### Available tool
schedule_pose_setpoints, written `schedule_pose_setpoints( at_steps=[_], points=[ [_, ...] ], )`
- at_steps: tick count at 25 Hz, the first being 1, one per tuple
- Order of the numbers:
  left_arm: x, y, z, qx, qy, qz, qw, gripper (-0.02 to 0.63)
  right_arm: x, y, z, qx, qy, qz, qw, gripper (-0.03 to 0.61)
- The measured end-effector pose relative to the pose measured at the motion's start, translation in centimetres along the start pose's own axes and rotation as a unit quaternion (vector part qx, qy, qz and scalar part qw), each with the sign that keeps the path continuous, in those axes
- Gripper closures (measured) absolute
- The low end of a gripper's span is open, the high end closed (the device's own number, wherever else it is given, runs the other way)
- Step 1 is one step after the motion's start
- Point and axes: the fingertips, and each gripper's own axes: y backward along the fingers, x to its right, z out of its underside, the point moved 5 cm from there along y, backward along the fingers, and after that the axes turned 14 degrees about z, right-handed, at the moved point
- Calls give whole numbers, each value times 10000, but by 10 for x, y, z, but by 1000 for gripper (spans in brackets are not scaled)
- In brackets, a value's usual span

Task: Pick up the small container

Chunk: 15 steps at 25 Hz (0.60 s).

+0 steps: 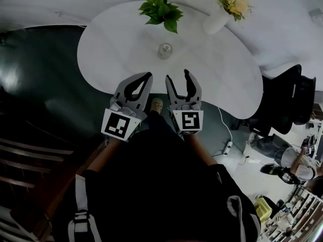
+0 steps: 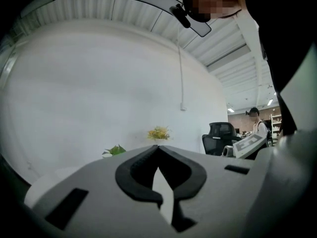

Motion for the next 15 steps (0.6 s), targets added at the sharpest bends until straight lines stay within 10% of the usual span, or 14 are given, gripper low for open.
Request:
schedule_pose_setpoints(
  at_steps=[15],
  points=[
    [-23,-37,22,-489,365,-281,9977,607,13,-58,52,-818,256,-654,9942,294]
  ],
)
